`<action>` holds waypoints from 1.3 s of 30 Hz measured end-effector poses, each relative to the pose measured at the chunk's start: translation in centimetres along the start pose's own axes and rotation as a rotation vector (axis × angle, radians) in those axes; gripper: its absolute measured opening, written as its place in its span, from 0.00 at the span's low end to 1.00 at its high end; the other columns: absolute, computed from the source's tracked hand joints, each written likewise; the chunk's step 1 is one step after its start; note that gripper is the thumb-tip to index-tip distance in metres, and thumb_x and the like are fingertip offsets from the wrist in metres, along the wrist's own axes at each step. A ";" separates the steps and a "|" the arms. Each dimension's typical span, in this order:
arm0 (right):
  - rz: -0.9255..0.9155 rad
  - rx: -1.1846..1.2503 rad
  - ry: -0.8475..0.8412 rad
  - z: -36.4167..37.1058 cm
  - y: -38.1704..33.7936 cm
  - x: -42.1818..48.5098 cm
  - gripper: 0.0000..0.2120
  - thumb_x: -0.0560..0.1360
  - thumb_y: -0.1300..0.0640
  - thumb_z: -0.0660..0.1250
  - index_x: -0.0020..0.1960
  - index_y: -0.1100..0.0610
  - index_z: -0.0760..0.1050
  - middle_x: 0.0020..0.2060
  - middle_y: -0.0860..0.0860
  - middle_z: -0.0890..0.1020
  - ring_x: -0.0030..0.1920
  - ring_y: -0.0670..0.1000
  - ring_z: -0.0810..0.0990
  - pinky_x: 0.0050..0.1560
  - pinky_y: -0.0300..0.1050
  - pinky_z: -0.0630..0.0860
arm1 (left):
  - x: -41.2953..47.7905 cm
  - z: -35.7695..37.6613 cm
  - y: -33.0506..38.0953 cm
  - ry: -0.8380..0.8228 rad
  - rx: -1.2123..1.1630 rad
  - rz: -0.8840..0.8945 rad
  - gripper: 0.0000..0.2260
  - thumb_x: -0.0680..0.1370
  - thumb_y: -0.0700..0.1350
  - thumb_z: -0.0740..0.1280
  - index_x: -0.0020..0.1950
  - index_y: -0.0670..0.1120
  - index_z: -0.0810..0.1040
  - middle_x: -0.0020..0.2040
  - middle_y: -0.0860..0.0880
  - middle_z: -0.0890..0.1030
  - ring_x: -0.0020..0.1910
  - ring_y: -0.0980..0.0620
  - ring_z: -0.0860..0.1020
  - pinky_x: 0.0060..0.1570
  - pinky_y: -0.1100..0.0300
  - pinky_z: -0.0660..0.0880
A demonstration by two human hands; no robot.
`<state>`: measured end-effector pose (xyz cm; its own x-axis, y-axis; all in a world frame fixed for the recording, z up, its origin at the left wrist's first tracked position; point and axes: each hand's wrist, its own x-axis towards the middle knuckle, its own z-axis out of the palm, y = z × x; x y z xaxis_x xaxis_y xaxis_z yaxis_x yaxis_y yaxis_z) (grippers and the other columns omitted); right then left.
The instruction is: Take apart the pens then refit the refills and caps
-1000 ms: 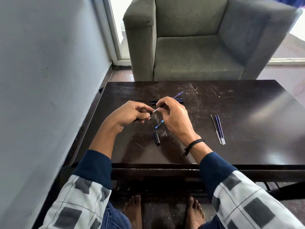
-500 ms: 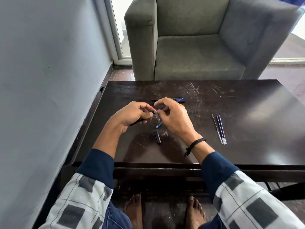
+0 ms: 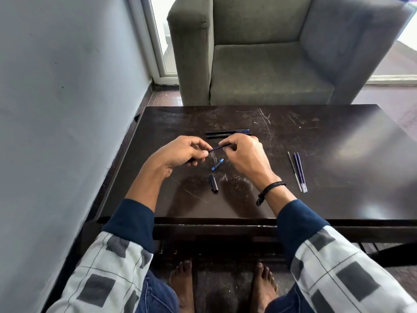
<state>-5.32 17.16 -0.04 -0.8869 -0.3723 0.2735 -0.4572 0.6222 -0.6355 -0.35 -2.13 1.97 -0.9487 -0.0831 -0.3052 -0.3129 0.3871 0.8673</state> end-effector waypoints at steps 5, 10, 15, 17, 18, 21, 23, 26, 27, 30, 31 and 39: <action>-0.111 -0.078 -0.012 0.3 -0.1 -0.3 0.18 0.74 0.58 0.69 0.63 0.48 0.81 0.62 0.42 0.79 0.47 0.51 0.83 0.50 0.49 0.80 | 0.1 0.4 0.0 0.023 0.031 0.019 0.06 0.79 0.39 0.71 0.53 0.48 0.86 0.37 0.49 0.82 0.32 0.56 0.74 0.39 0.60 0.71; -0.090 -0.196 0.046 -0.4 0.5 -0.1 0.08 0.78 0.55 0.68 0.54 0.50 0.84 0.54 0.43 0.79 0.43 0.51 0.80 0.42 0.45 0.74 | 0.0 0.2 -0.1 0.037 0.041 0.014 0.06 0.79 0.39 0.71 0.53 0.49 0.86 0.37 0.49 0.82 0.32 0.56 0.74 0.38 0.60 0.69; -0.124 -0.196 -0.031 0.1 -0.2 -0.3 0.09 0.79 0.55 0.66 0.53 0.50 0.84 0.54 0.45 0.80 0.47 0.55 0.82 0.44 0.49 0.77 | 0.0 0.6 -0.1 0.005 0.069 0.023 0.07 0.79 0.39 0.71 0.52 0.49 0.86 0.36 0.49 0.82 0.36 0.52 0.74 0.43 0.56 0.71; -0.122 -0.184 -0.043 0.0 -0.3 -0.3 0.09 0.79 0.54 0.66 0.54 0.50 0.84 0.54 0.45 0.80 0.48 0.54 0.81 0.44 0.48 0.77 | -0.1 0.6 0.0 0.007 0.064 0.030 0.07 0.79 0.39 0.71 0.52 0.49 0.86 0.37 0.48 0.82 0.38 0.50 0.74 0.43 0.56 0.71; -0.120 -0.180 -0.051 -0.1 -0.2 -0.2 0.08 0.79 0.54 0.67 0.55 0.50 0.84 0.54 0.44 0.79 0.48 0.54 0.81 0.45 0.48 0.77 | 0.0 0.5 0.0 0.012 0.056 0.035 0.06 0.79 0.39 0.71 0.52 0.48 0.86 0.37 0.47 0.83 0.38 0.50 0.74 0.42 0.56 0.72; -0.112 -0.168 -0.062 -0.3 -0.1 0.0 0.07 0.78 0.53 0.69 0.55 0.49 0.83 0.54 0.44 0.79 0.48 0.53 0.81 0.44 0.46 0.74 | -0.2 0.4 0.2 0.016 0.039 0.055 0.06 0.79 0.38 0.72 0.52 0.46 0.86 0.38 0.45 0.85 0.37 0.48 0.75 0.43 0.53 0.71; -0.110 -0.166 -0.066 -0.3 0.0 0.0 0.07 0.78 0.54 0.68 0.53 0.50 0.84 0.53 0.44 0.80 0.48 0.53 0.80 0.43 0.46 0.72 | -0.3 0.6 0.4 0.019 0.041 0.053 0.05 0.79 0.38 0.72 0.52 0.46 0.86 0.39 0.44 0.85 0.37 0.47 0.75 0.43 0.53 0.71; -0.116 -0.164 -0.071 -0.3 -0.2 -0.1 0.08 0.79 0.55 0.67 0.52 0.51 0.84 0.52 0.45 0.80 0.47 0.53 0.80 0.42 0.46 0.73 | -0.5 0.7 0.6 0.023 0.060 0.047 0.04 0.79 0.40 0.72 0.51 0.46 0.86 0.38 0.45 0.85 0.34 0.51 0.75 0.38 0.58 0.70; -0.117 -0.161 -0.074 -0.4 -0.3 -0.1 0.08 0.78 0.56 0.67 0.52 0.50 0.85 0.51 0.45 0.80 0.47 0.53 0.80 0.42 0.46 0.75 | -0.5 0.8 0.7 0.025 0.065 0.049 0.04 0.79 0.40 0.72 0.51 0.46 0.86 0.38 0.45 0.85 0.34 0.52 0.75 0.37 0.59 0.70; -0.124 -0.153 -0.100 -0.8 -0.6 -0.5 0.08 0.77 0.56 0.67 0.51 0.49 0.85 0.50 0.46 0.79 0.46 0.53 0.80 0.44 0.50 0.78 | -0.3 1.2 0.7 0.045 0.067 0.074 0.04 0.79 0.40 0.73 0.52 0.45 0.86 0.38 0.43 0.85 0.33 0.55 0.76 0.35 0.63 0.71; -0.126 -0.152 -0.107 -0.8 -0.7 -0.7 0.08 0.77 0.56 0.67 0.51 0.49 0.85 0.49 0.46 0.79 0.47 0.53 0.81 0.44 0.50 0.78 | -0.4 1.4 0.5 0.051 0.070 0.086 0.04 0.79 0.39 0.73 0.52 0.44 0.86 0.38 0.43 0.85 0.32 0.58 0.77 0.33 0.65 0.72; -0.157 -0.163 -0.190 -2.0 0.5 -1.3 0.10 0.76 0.59 0.65 0.51 0.52 0.84 0.49 0.49 0.79 0.47 0.56 0.81 0.41 0.49 0.76 | 0.0 3.6 -0.3 0.080 0.154 0.157 0.09 0.77 0.35 0.73 0.45 0.49 0.85 0.33 0.48 0.85 0.29 0.61 0.76 0.29 0.68 0.72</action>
<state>-4.56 19.38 0.74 -0.7835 -0.5849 0.2096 -0.6058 0.6439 -0.4674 -0.05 1.05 0.30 -0.9878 -0.0804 -0.1337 -0.1559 0.5364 0.8294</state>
